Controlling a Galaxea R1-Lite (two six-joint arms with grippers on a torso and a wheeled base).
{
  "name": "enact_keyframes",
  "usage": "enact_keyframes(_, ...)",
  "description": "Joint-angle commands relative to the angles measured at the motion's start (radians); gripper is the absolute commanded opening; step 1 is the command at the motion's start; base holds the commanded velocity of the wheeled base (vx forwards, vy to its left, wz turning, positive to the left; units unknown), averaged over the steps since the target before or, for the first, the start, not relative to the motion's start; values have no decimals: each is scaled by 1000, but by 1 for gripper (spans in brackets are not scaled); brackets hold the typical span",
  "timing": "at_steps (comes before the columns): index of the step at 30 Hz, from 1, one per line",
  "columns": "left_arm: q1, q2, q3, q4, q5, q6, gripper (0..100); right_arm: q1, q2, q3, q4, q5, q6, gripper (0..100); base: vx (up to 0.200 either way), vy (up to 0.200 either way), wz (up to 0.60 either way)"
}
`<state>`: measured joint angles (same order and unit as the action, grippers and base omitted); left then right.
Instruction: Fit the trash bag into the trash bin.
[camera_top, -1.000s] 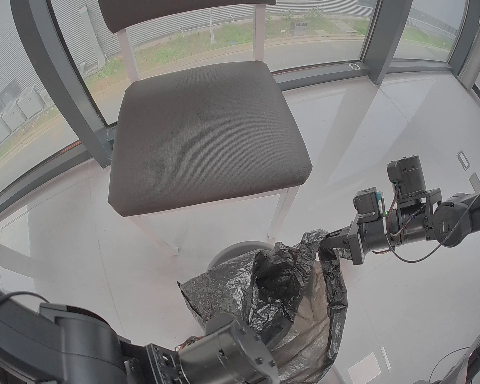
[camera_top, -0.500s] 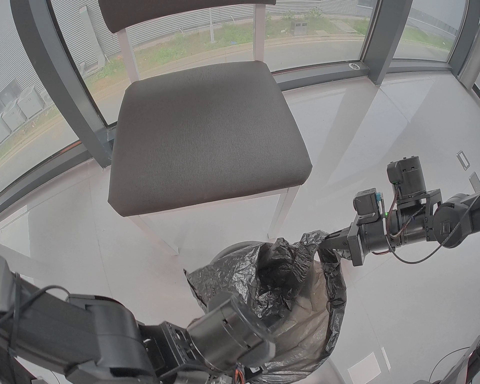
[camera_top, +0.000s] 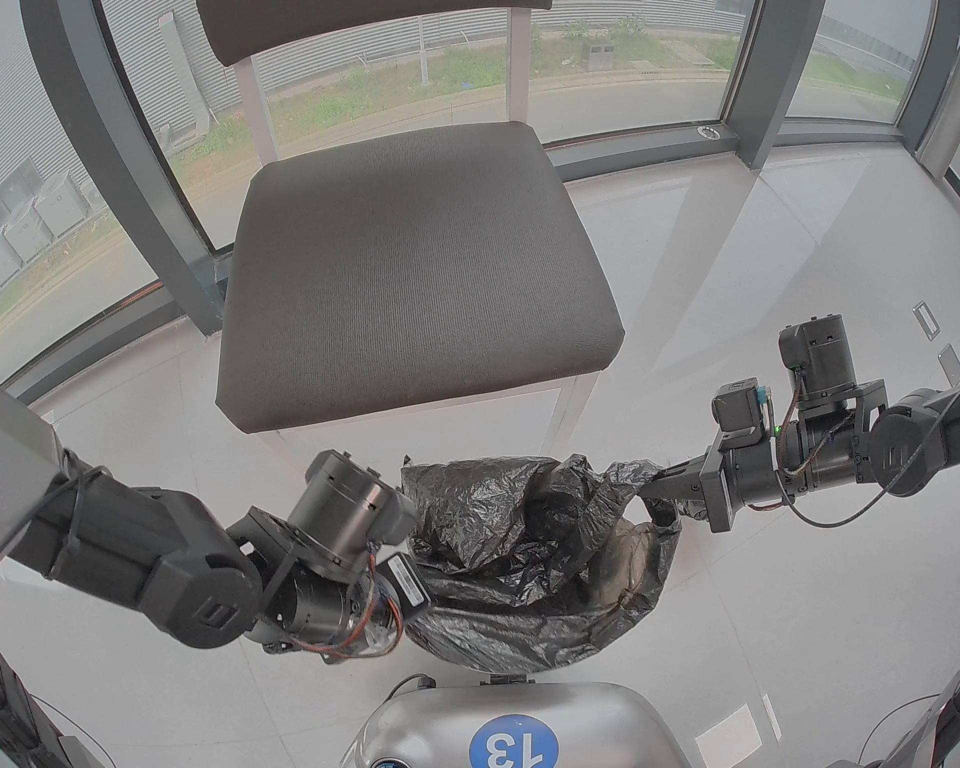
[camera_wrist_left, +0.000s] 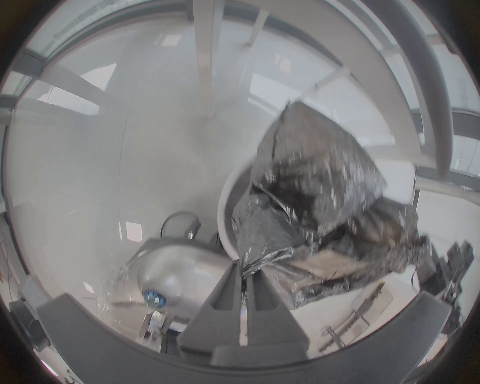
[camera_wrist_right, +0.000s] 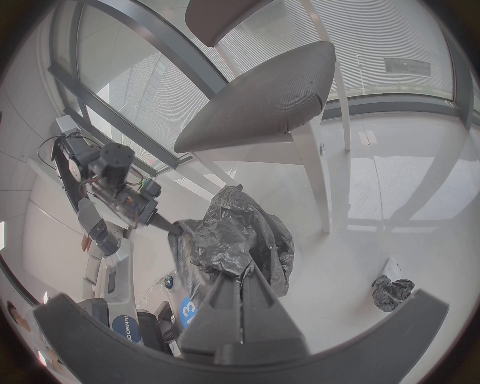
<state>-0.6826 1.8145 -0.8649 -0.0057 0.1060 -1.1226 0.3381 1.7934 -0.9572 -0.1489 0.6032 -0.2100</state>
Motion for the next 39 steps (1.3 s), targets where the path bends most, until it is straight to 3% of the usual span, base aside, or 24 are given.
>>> enact_keyframes(1,66,29,-13,-28,12,10,0,-8,-3,22,-1,0,0,0,0,0,0)
enact_keyframes(8,78,43,-13,-80,24,9,0,-7,7,43,-1,1,-5,0,0,0,0)
enact_keyframes(20,-17,171,-82,-188,37,-2,0,13,136,38,-6,1,-39,0,0,0,0)
enact_keyframes(39,-23,318,-129,-310,58,0,0,58,276,32,-60,1,-39,0,0,0,0)
